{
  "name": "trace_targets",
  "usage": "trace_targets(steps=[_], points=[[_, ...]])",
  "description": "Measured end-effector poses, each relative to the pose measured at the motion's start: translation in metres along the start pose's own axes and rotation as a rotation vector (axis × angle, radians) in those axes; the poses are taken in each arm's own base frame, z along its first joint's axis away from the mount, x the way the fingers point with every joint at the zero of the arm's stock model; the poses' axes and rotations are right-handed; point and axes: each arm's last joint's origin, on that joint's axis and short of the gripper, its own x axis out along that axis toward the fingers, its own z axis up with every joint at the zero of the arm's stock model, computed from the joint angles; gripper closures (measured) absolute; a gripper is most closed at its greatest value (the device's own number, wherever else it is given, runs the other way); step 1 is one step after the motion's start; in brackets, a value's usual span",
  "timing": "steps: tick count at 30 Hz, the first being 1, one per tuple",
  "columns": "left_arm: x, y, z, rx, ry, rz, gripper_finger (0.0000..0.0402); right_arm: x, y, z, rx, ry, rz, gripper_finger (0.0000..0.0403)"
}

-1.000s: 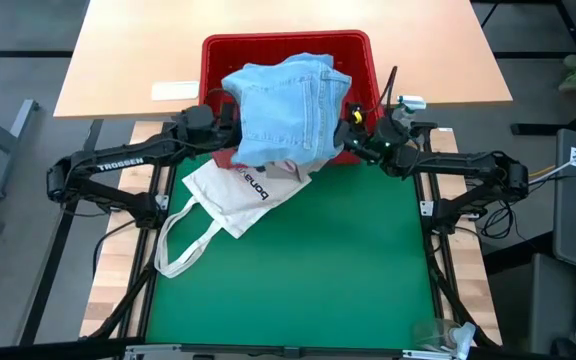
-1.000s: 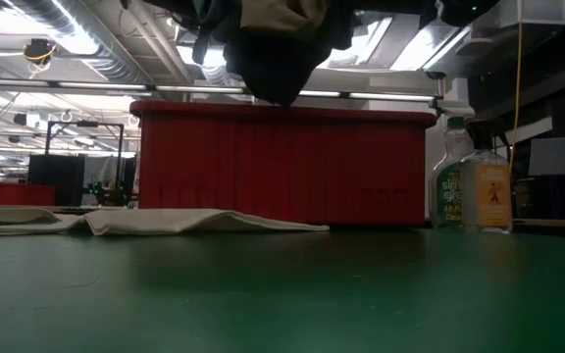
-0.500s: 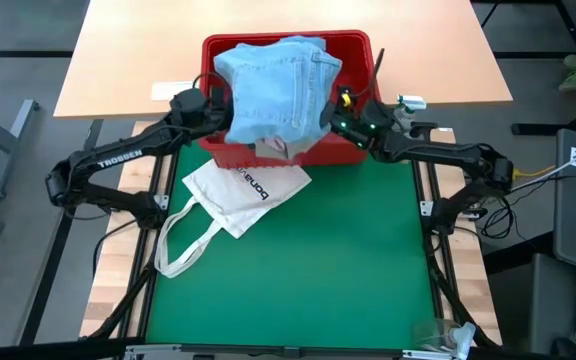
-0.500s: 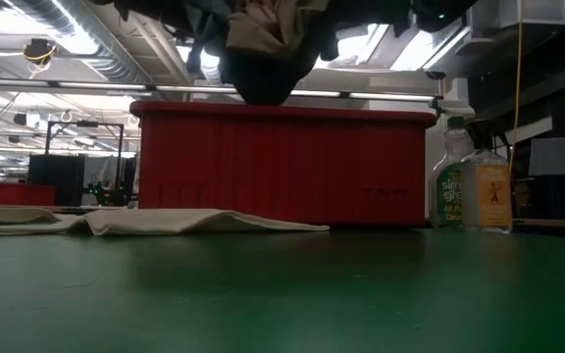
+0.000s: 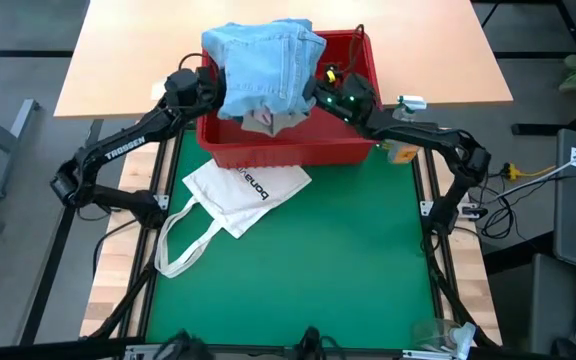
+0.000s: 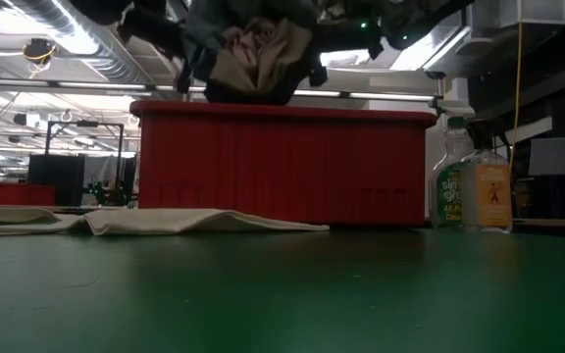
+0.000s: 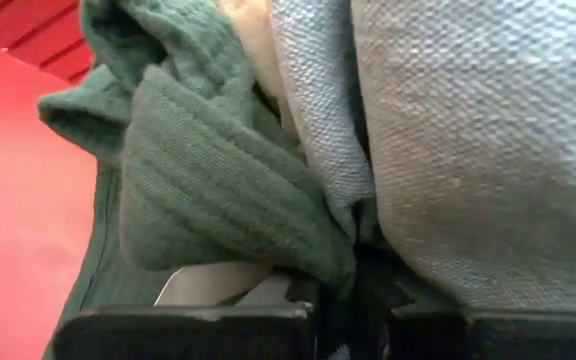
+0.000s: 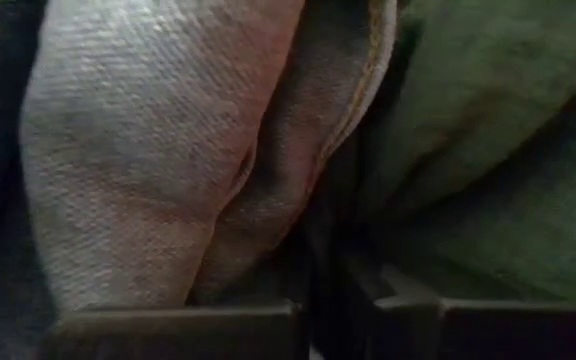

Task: Fold laundry
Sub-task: Put the stacked clothing into the red laundry bin

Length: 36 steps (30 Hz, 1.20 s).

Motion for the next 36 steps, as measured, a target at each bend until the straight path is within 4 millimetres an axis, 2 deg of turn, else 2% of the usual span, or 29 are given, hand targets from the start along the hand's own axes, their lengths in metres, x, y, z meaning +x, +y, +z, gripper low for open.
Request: trace_targets(steps=[6, 11, 17, 21, 29, 36], points=[[0.035, 0.034, 0.002, -0.013, 0.04, 0.065, 0.0389, 0.007, -0.035, 0.008, 0.002, 0.02, -0.121, 0.0386], [0.061, 0.067, 0.001, -0.023, 0.079, 0.122, 0.0389, 0.006, -0.073, 0.013, 0.015, 0.081, -0.277, 0.0386], [0.081, 0.108, 0.002, 0.032, 0.111, 0.225, 0.0389, -0.007, -0.112, 0.028, -0.033, 0.14, -0.469, 0.0386], [0.088, 0.126, 0.001, 0.066, 0.128, 0.277, 0.0389, -0.018, -0.13, 0.038, -0.072, 0.187, -0.598, 0.0386], [0.09, 0.137, -0.001, 0.22, 0.168, 0.341, 0.0382, -0.038, -0.151, 0.043, -0.117, 0.299, -0.793, 0.0386], [0.089, 0.14, 0.0, 0.381, 0.18, 0.357, 0.037, -0.043, -0.155, 0.041, -0.164, 0.355, -0.844, 0.0386]])
